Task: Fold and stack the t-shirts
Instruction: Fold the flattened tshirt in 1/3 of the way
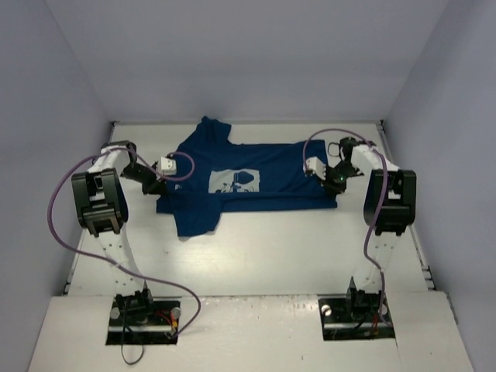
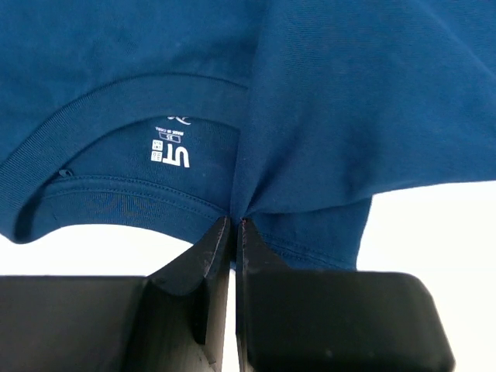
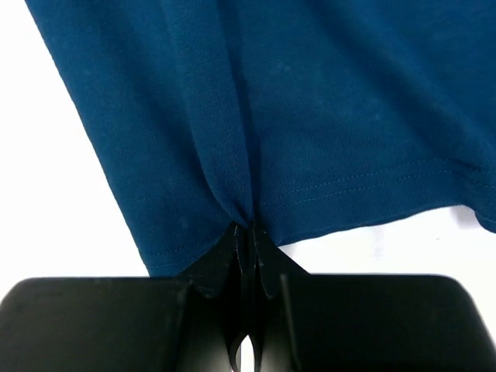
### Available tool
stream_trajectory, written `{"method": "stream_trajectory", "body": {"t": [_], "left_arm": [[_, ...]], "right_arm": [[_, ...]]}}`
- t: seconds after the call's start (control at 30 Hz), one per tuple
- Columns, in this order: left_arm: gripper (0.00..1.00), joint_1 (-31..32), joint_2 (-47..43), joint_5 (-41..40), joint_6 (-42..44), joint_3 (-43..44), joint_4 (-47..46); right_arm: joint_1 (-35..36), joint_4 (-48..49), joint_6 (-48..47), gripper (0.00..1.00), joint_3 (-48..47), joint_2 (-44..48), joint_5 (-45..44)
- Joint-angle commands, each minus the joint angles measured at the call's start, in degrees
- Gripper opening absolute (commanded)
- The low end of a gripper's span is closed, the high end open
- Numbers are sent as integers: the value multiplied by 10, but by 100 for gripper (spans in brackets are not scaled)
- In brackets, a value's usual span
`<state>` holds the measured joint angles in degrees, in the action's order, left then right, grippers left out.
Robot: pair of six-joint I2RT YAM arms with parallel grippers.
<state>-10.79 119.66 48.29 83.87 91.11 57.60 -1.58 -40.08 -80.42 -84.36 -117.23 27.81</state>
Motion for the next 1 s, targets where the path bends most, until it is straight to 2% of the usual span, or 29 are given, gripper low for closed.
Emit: {"method": "stream_trajectory", "body": {"t": [0.0,0.07,0.1,0.17,0.2,0.23,0.5,0.53,0.57,0.67,0.7,0.8,0.87,0.93,0.97], "left_arm": [[0,-2,-10,3,-21,32,16],[4,-1,-10,1,-23,31,16],[15,0,-13,0,-32,32,16],[45,2,-23,-3,-56,36,16],[53,2,-37,-3,-75,38,16],[56,2,-50,-2,-93,39,17],[64,1,-233,1,-143,-29,15],[68,1,-255,0,-151,-46,15],[70,2,-279,0,-154,-67,15],[71,10,-345,-10,-129,-128,15],[71,19,-347,-24,-115,-148,15],[70,54,-390,-47,-45,-218,15],[69,64,-413,-35,6,-246,15],[67,68,-426,-16,70,-270,15],[66,66,-434,3,104,-300,15]], "right_arm": [[-5,-4,24,12,-34,-22,2],[-4,-4,33,29,-38,-19,5],[-4,-4,44,35,-44,-17,7],[-2,-5,71,46,-56,-10,11],[-1,-6,78,50,-59,2,10],[0,-8,85,52,-57,13,9],[26,-18,72,56,22,221,-7],[37,-18,79,54,31,240,-6],[44,-18,87,48,37,257,7],[87,-10,89,22,60,293,48],[109,-7,91,22,71,300,51],[201,51,119,29,112,310,54],[256,100,121,41,141,315,50],[290,134,108,45,164,321,53],[319,186,111,48,186,317,61]]}}
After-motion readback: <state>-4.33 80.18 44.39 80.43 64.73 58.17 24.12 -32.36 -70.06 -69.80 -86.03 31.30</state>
